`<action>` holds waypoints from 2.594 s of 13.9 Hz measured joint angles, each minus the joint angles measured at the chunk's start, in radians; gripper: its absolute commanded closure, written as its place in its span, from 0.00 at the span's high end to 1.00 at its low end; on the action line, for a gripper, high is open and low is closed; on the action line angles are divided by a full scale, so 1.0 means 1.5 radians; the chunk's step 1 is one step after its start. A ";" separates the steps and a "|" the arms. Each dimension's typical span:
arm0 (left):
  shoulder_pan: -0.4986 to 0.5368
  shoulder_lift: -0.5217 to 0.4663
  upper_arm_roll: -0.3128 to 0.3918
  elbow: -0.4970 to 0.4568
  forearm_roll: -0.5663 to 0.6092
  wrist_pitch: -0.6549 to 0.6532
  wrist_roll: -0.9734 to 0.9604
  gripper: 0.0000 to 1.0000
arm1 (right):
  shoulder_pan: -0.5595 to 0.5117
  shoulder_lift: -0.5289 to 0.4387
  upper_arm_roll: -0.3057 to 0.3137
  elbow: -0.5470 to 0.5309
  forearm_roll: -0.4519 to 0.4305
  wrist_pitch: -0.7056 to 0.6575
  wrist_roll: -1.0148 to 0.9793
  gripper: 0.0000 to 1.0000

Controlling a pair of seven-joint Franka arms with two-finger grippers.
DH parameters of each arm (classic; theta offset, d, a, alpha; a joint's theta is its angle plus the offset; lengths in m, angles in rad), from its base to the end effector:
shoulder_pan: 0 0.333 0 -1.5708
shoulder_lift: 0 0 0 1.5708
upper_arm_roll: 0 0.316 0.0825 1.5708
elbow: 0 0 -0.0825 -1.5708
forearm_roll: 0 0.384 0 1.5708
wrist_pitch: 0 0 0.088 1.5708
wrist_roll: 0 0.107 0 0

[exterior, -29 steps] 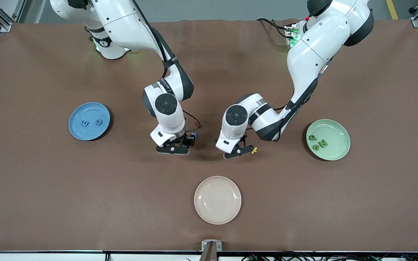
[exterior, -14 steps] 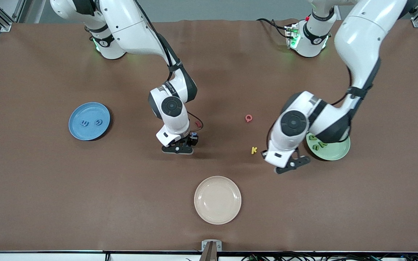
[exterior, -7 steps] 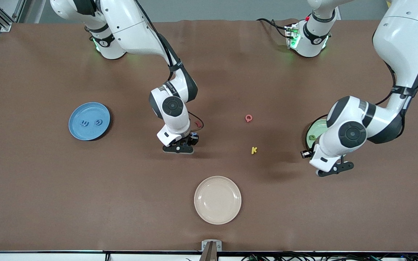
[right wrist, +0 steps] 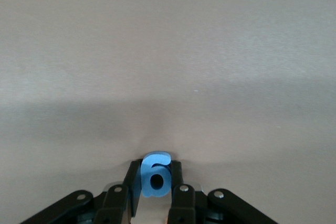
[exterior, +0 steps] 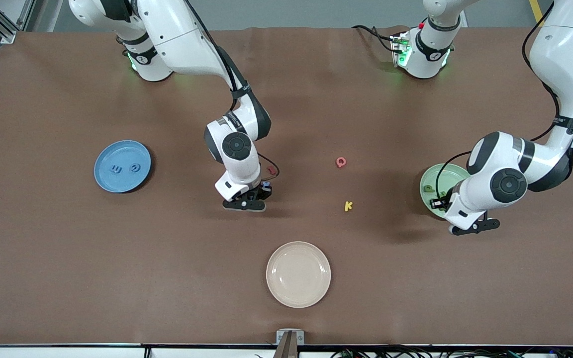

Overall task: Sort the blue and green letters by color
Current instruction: 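Place the B on the green plate while the right gripper places 6 on blue, then reach the right gripper to the blue X while the left gripper lifts away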

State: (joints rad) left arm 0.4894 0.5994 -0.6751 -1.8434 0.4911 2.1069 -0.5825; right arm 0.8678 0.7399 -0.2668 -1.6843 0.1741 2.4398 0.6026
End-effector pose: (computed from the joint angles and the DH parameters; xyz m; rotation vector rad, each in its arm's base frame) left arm 0.6180 -0.0682 0.2450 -3.0368 -0.2383 0.2169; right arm 0.5508 0.4014 0.1846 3.1133 -0.0959 0.1153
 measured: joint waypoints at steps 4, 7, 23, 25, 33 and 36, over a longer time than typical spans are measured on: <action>0.026 -0.004 0.000 -0.031 0.026 0.038 0.015 0.00 | -0.065 -0.054 -0.016 0.007 0.000 -0.115 -0.150 0.01; 0.041 -0.004 0.000 -0.050 0.040 0.063 0.021 0.00 | -0.151 -0.132 -0.018 -0.060 0.000 -0.140 -0.322 0.02; 0.043 -0.004 -0.001 -0.066 0.042 0.070 0.021 0.20 | -0.478 -0.377 -0.018 -0.456 0.000 -0.139 -0.762 1.00; 0.043 -0.004 -0.001 -0.066 0.042 0.071 0.021 0.37 | -0.480 -0.381 -0.017 -0.455 0.000 -0.146 -0.762 1.00; 0.043 -0.009 -0.003 -0.061 0.042 0.074 0.021 0.79 | -0.312 -0.403 0.009 -0.401 0.002 -0.143 -0.487 1.00; 0.043 -0.013 -0.004 -0.061 0.042 0.074 0.021 0.87 | -0.198 -0.400 0.013 -0.340 0.012 -0.142 -0.325 1.00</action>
State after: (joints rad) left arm 0.5542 0.5795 -0.6809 -1.9351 0.5541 2.2182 -0.5508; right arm 0.5712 0.1396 -0.2478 -2.1948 0.1917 2.2272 0.1155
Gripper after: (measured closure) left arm 0.207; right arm 0.000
